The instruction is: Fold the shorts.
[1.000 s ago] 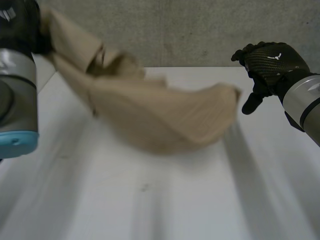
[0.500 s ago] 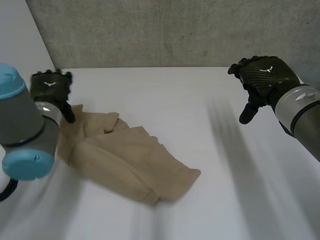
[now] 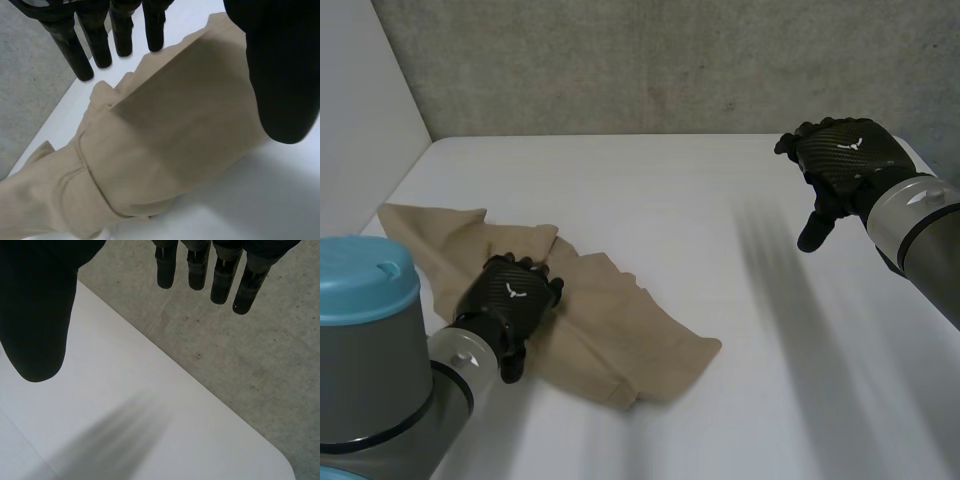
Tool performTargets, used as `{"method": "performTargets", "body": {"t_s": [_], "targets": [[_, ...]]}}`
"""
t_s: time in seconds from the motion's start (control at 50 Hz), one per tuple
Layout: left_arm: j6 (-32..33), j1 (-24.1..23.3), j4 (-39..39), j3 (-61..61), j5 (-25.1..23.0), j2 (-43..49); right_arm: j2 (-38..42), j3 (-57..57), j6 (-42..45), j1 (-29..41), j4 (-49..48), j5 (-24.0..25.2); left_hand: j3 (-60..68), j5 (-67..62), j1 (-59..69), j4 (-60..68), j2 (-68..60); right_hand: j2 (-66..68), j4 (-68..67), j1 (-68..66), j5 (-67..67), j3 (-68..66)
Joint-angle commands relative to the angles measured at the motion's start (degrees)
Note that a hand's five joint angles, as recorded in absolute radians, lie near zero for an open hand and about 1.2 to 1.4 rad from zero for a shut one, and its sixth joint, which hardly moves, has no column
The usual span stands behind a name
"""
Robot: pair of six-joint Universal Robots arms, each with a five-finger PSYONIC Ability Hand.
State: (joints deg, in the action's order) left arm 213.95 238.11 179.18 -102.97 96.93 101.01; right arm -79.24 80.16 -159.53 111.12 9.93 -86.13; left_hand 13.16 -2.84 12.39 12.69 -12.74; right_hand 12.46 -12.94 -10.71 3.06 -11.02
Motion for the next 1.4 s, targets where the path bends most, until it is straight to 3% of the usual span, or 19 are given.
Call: {"method": "performTargets", "body": {"t_s": [0.02,0.14,0.26,0.36,0.54,0.66,0.68,0.72,0.76,0.82,0.9,0.98,1.08,1.24,1.34,1.36,1.4], "targets": [[-0.2,-3.7,4.9,2.8,0.1,4.7,0.1,0.1,1.2,0.0,0.0,-0.2,66.8,-67.1,67.5,67.2,-67.2,-2.5,2.9,0.7,-3.1,1.0],[-0.7,-8.7,9.1,9.6,1.1,6.8,-0.4,-0.3,1.6,-0.2,0.1,-0.3,66.8,-67.2,67.6,67.3,-67.3,-2.5,2.9,0.7,-3.1,1.0],[-7.3,-13.6,10.4,21.9,8.6,4.4,-2.2,-1.5,1.4,-1.0,0.1,-0.4,66.8,-67.2,67.6,67.3,-67.3,-2.5,2.9,0.7,-3.1,1.0],[-13.8,-13.2,12.3,30.5,13.4,2.1,-4.9,-2.5,1.1,-3.8,-0.2,-0.5,66.8,-67.2,67.6,67.3,-67.3,-2.5,2.9,0.7,-3.1,1.0],[-21.9,-9.2,13.3,32.6,15.8,4.8,-8.5,-2.6,0.5,-6.9,-0.3,-0.5,66.8,-67.2,67.6,67.3,-67.3,-2.5,2.9,0.7,-3.1,1.0],[-22.9,-7.4,12.6,30.9,15.7,11.2,-8.6,-2.0,0.7,-6.6,-0.3,-0.3,66.8,-67.2,67.6,67.3,-67.3,-2.5,2.9,0.7,-3.1,1.0],[-22.8,-7.2,12.7,30.8,15.5,12.4,-8.6,-1.8,0.8,-6.4,-0.3,-0.2,63.4,-63.7,64.1,63.8,-63.8,-2.5,2.9,0.7,-3.1,1.0],[-22.7,-6.6,13.3,31.9,15.4,18.7,-8.5,-1.4,0.9,-6.0,-0.2,-0.1,29.0,-29.3,29.8,29.5,-29.4,-2.5,2.9,0.7,-3.1,1.0],[-22.6,-6.1,13.5,32.8,15.4,20.4,-8.4,-1.1,1.0,-5.9,-0.2,-0.1,23.4,-23.7,24.1,23.8,-23.8,-2.5,2.9,0.7,-3.1,1.0],[-21.5,-1.2,13.4,37.6,15.9,27.4,-7.8,-0.4,1.2,-5.6,-0.2,0.0,0.3,-0.6,1.1,0.8,-0.7,-2.5,2.9,0.7,-3.1,1.0],[-19.6,1.1,12.7,37.5,15.5,28.9,-6.2,0.2,1.3,-4.9,-0.1,0.3,-3.2,2.8,-2.4,-2.7,2.7,-2.5,2.9,0.7,-3.1,1.0],[-19.2,0.6,12.3,35.9,15.5,28.2,-5.2,0.2,1.4,-4.5,0.1,0.4,-3.2,2.8,-2.4,-2.7,2.7,-2.5,2.9,0.7,-3.1,1.0],[-19.2,-1.2,10.1,27.2,15.2,17.7,-4.3,0.0,2.1,-4.5,1.2,1.7,-3.1,2.8,-2.3,-2.6,2.7,-2.5,2.9,0.7,-3.1,1.0],[-19.4,-6.7,9.4,11.2,15.2,3.1,-1.0,2.4,8.8,-4.5,9.4,9.3,-1.9,1.6,-1.2,-1.5,1.5,-1.6,2.0,-0.2,-2.2,0.1],[-19.6,-7.7,9.4,4.8,15.2,-2.7,0.2,5.5,10.2,-4.5,8.2,12.5,-0.6,0.3,0.2,-0.1,0.2,-0.2,0.7,-1.6,-0.8,-1.2],[-19.6,-7.8,9.3,3.7,15.2,-3.8,2.7,9.3,12.1,-4.5,4.3,16.0,-0.1,-0.2,0.7,0.4,-0.3,1.1,-0.7,-2.9,0.5,-2.6],[-19.7,-7.9,9.3,-0.3,15.3,-7.2,3.2,10.2,12.7,-4.6,2.9,16.9,1.9,-2.2,2.7,2.4,-2.3,1.5,-1.0,-3.2,0.9,-2.9]]}}
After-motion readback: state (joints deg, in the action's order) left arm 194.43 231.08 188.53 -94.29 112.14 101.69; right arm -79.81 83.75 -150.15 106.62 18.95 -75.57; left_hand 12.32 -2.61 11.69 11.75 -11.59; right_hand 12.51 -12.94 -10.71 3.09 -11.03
